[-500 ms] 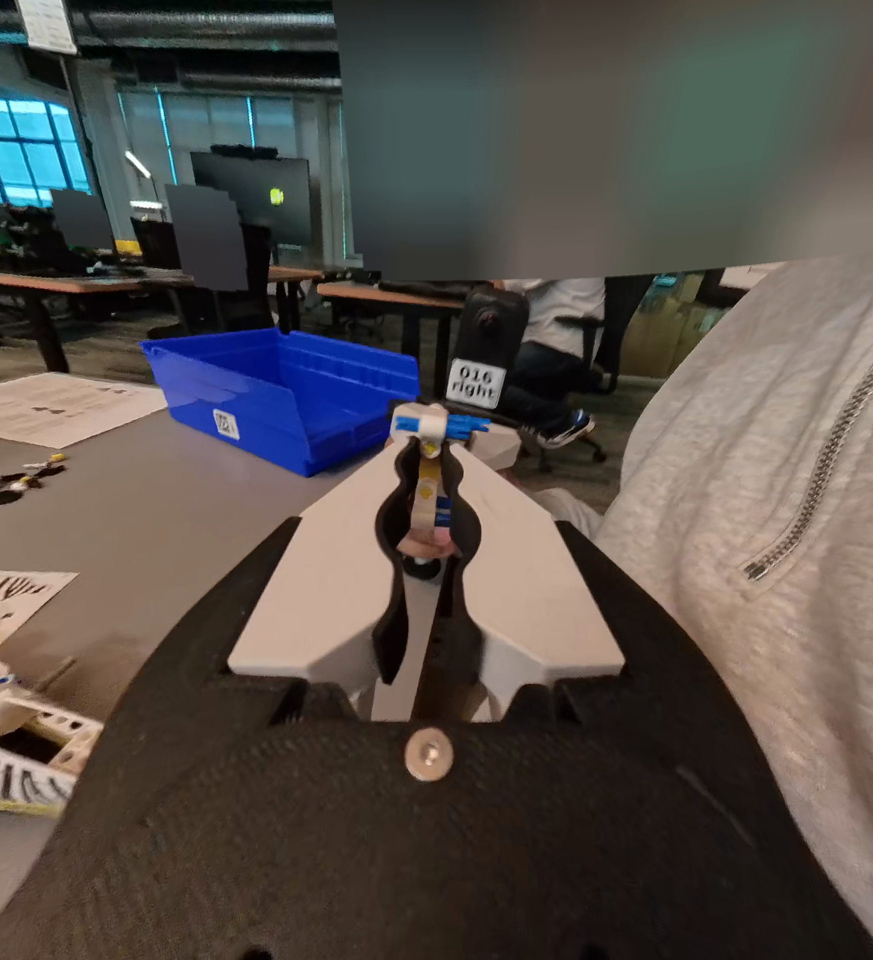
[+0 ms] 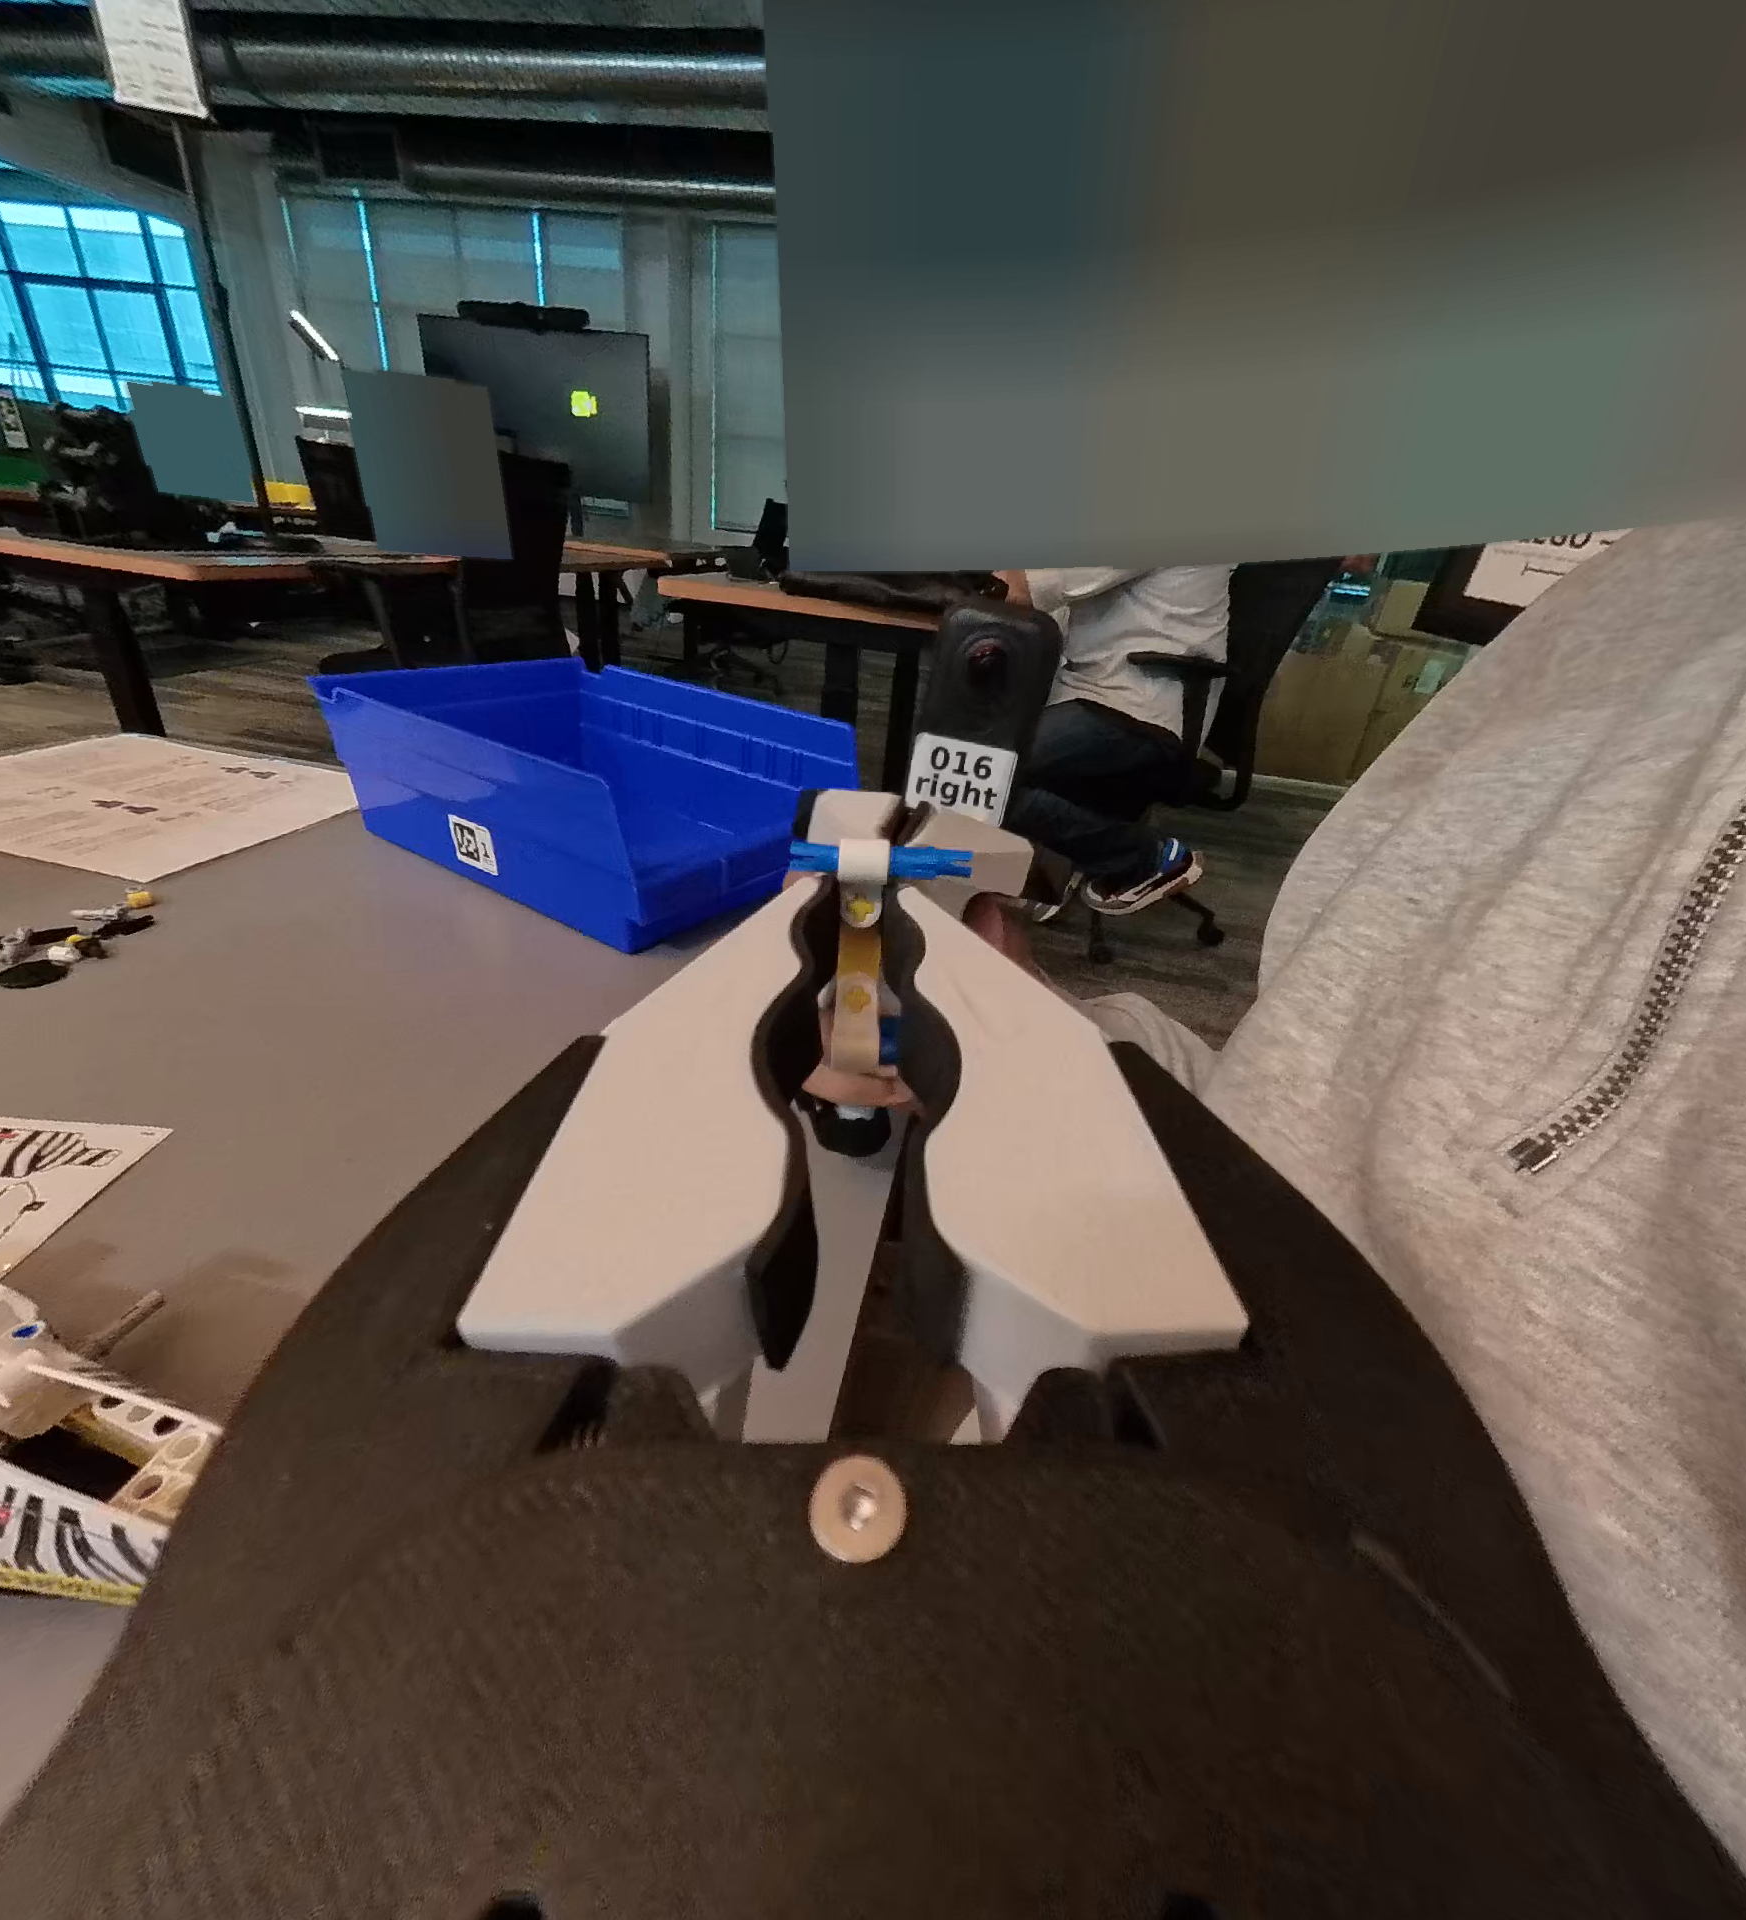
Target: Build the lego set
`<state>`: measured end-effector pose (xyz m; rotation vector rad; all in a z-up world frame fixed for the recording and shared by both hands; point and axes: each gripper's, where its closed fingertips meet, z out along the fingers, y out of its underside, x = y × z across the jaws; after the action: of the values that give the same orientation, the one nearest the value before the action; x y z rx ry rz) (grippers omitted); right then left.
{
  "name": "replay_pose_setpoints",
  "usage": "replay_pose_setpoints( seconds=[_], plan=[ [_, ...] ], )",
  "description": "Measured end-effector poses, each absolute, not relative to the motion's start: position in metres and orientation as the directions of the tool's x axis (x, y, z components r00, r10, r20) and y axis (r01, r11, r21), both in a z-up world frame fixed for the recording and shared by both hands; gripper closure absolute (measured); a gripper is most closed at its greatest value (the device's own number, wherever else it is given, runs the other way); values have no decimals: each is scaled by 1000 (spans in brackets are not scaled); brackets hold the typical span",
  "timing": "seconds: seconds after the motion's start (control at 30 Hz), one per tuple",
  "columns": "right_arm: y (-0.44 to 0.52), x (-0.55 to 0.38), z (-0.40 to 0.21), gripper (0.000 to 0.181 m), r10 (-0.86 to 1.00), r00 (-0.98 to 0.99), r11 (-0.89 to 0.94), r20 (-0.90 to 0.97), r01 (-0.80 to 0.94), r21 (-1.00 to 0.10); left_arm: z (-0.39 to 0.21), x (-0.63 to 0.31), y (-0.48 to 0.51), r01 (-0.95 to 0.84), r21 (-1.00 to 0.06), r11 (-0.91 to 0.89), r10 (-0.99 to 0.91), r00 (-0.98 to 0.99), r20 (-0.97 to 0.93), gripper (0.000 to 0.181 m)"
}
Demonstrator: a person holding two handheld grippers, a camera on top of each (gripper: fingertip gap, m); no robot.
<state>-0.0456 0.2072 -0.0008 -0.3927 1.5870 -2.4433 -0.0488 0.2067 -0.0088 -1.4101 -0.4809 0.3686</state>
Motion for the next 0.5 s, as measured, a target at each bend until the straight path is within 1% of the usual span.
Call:
replay_pose_setpoints(
  seconds=[0.03,0.07,0.17,0.4,0.5],
  plan=[
    [208,-47,0,177,-305,-947,-413,105,32,-910,-9,-48,207,45,-990,134,510,853,108,177],
    [208,-47,1,169,-308,-947,-416,94,45,-908,-10,-48,208,54,-990,133,505,855,115,177],
    [203,-43,-3,165,-349,-934,-384,73,72,-921,-10,-48,209,65,-987,149,492,861,131,178],
    [202,-39,-4,173,-382,-922,-385,63,96,-918,-11,-44,212,90,-982,168,456,876,158,177],
    [204,-41,-2,177,-377,-924,-392,65,95,-915,-14,-46,210,94,-984,154,471,868,157,173]
  ],
)
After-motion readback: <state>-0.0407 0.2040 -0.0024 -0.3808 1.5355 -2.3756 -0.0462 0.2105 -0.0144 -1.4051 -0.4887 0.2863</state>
